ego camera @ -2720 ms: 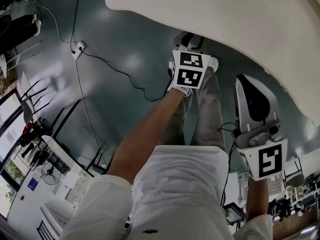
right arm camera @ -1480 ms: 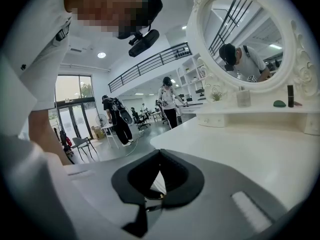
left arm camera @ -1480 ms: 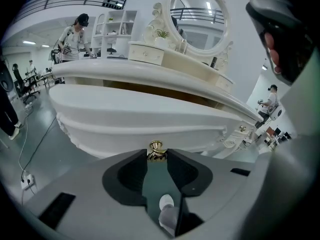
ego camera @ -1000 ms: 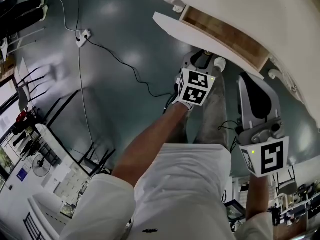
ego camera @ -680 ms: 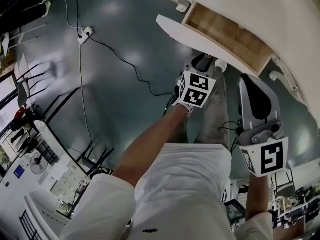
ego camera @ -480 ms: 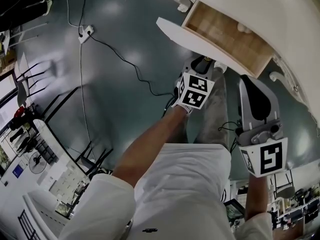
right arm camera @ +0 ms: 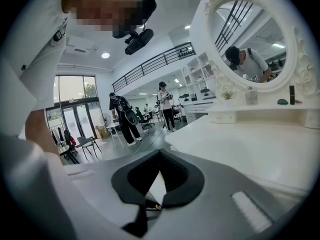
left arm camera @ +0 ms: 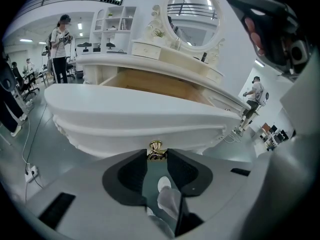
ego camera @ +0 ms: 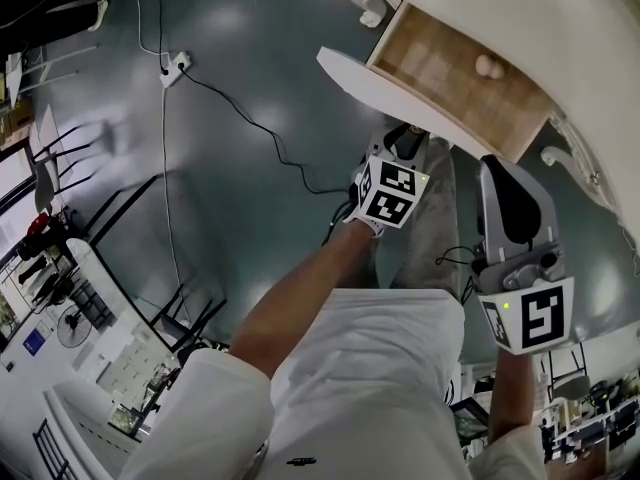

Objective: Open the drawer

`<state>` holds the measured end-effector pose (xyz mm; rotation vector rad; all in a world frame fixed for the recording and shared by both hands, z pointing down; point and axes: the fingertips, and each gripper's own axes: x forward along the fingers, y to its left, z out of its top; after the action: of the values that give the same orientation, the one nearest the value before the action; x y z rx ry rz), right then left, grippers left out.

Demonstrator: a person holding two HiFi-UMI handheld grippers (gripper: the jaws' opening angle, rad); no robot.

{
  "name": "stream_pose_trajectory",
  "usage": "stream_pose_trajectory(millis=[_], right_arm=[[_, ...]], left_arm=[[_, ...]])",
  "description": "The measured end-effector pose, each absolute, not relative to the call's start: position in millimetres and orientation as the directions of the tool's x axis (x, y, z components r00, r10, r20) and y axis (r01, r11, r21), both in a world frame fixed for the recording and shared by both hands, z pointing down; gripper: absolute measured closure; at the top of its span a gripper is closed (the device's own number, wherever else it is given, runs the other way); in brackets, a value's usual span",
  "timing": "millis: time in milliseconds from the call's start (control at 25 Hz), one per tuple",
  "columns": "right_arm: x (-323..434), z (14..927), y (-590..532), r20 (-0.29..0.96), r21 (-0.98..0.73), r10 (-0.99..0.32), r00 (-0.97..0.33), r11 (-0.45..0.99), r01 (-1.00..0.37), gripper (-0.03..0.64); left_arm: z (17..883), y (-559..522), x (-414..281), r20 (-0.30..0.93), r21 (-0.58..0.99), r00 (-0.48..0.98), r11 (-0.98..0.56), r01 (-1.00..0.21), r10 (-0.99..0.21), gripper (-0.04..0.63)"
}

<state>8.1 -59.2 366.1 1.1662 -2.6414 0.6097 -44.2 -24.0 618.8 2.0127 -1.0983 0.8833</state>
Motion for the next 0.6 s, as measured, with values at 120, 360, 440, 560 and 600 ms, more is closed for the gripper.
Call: stream_pose_trajectory(millis=[120,360,440,560,600], right_arm=[[4,366,-59,0.331,-0.294,-0.662,-0.673,0.605,-0.74,0.606],[-3,362,-56,0.33,-0.292,-0.664,-0.671,0.605,-0.741,0.606],[-4,361,-56,0.33,-0.291,-0.665,-0.67,0.603,-0.742,0.606],[-6,362,-54,0.33,-0.292,-0.667,-0.668,0.601,-0.744,0.606],[-6,362,-53,0.329,-0.292,-0.668,-0.668,0.601,-0.744,0.606]], left_arm=[[619,-18,-47,0.805,0.238,0.42,-0.421,-0.876,-0.419,0.466],[616,-6,-51,0.806,0.246,0.426,-0.422,-0.872,-0.41,0.468],[616,-3,-53,0.806,0.248,0.428,-0.423,-0.871,-0.408,0.467],[617,2,-54,0.805,0.25,0.433,-0.43,-0.867,-0.405,0.468],[617,2,-53,0.805,0.25,0.435,-0.433,-0.866,-0.404,0.467]])
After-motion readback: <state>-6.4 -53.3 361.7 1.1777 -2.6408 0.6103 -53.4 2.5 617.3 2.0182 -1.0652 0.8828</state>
